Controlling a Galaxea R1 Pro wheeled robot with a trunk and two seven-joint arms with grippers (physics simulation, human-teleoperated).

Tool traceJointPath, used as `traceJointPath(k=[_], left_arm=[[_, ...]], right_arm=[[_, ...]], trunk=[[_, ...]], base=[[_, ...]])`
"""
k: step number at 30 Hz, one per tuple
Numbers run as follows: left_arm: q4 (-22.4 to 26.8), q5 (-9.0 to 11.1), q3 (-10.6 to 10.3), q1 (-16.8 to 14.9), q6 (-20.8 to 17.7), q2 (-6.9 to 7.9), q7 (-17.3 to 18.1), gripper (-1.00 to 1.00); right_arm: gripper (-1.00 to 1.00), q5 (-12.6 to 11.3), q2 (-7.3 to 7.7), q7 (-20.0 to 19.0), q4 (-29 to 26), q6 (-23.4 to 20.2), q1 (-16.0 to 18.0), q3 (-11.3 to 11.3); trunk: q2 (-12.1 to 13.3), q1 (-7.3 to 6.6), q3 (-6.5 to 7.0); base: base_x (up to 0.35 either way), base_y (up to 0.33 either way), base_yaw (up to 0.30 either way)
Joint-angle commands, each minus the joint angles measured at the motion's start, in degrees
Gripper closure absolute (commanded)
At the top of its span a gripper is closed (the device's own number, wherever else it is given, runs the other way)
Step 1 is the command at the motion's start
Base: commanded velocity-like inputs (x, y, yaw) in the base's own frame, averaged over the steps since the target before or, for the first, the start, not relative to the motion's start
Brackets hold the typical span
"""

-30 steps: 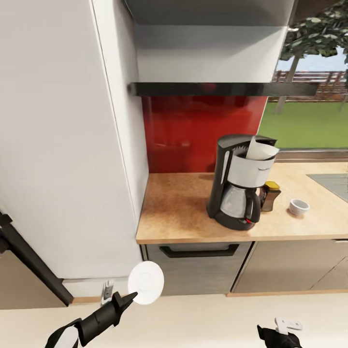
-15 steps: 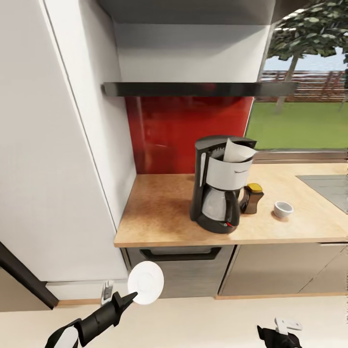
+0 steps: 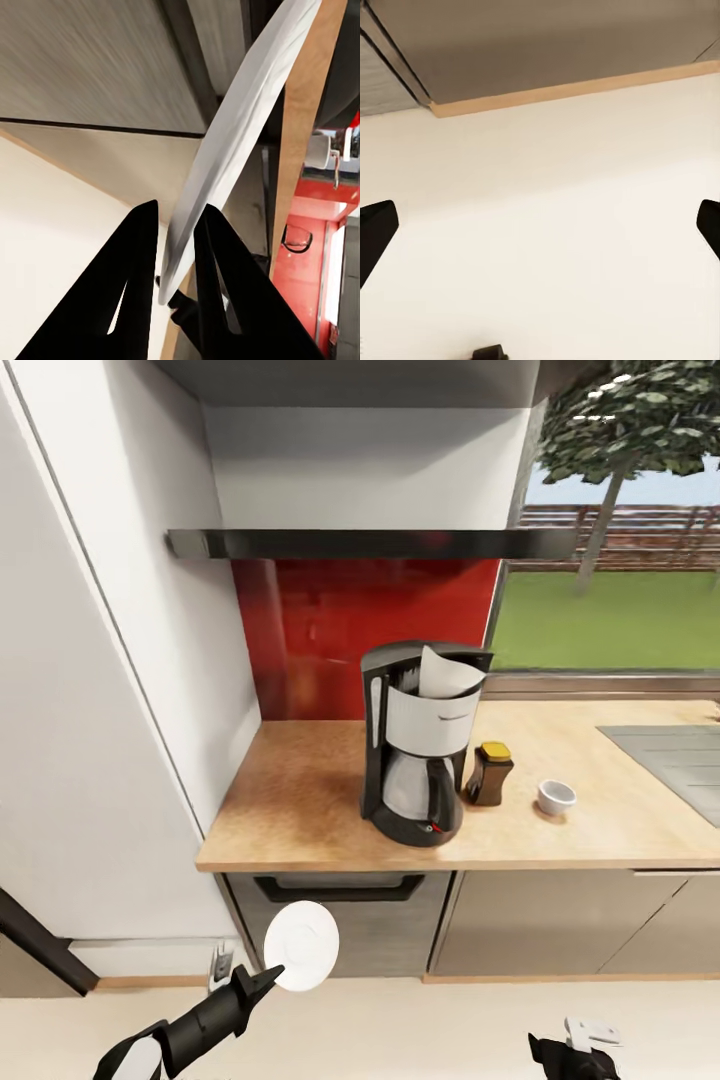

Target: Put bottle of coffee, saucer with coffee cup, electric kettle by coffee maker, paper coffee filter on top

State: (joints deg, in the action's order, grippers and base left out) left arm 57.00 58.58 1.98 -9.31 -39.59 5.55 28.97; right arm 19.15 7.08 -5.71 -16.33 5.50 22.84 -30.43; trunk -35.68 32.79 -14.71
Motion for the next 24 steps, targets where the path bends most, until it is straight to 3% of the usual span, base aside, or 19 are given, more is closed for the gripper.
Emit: traceJointPath(k=[1,6,18,24], left_arm=[[0.05,0.00,0.09,-0.01,-0.31,-0.02,-0.23,1.00],[0.05,0.03,0.12,0.06,-0.31,-0.02,-0.23,1.00],[0.05,0.02,0.13,0.08,-0.31,-0.02,-0.23,1.00],[0.05,0.04,0.13,0.08,-0.31,-0.02,-0.23,1.00]], right_arm=[[-1.00,0.41,-0.25,-0.37,0.03,0.25,0.06,-0.50],[-1.00,0.47,-1.63,-0.35,-0.09,0.26,0.05,-0.53],[-1.00,0.84,-1.20,-0.44,-0.10,0.30,0.06,-0.45],[-1.00,4.13,-1.69,-0.31,-0.15,0.30,0.04,-0.56]], trunk=[[-0.07,0.02,-0.12],[-0.07,0.02,-0.24],[-0.07,0.02,-0.26],[-0.07,0.02,-0.26]], base=[[0.087,-0.286,0.191],[0.093,-0.286,0.143],[0.028,-0.286,0.010],[0.000,-0.286,0.000]])
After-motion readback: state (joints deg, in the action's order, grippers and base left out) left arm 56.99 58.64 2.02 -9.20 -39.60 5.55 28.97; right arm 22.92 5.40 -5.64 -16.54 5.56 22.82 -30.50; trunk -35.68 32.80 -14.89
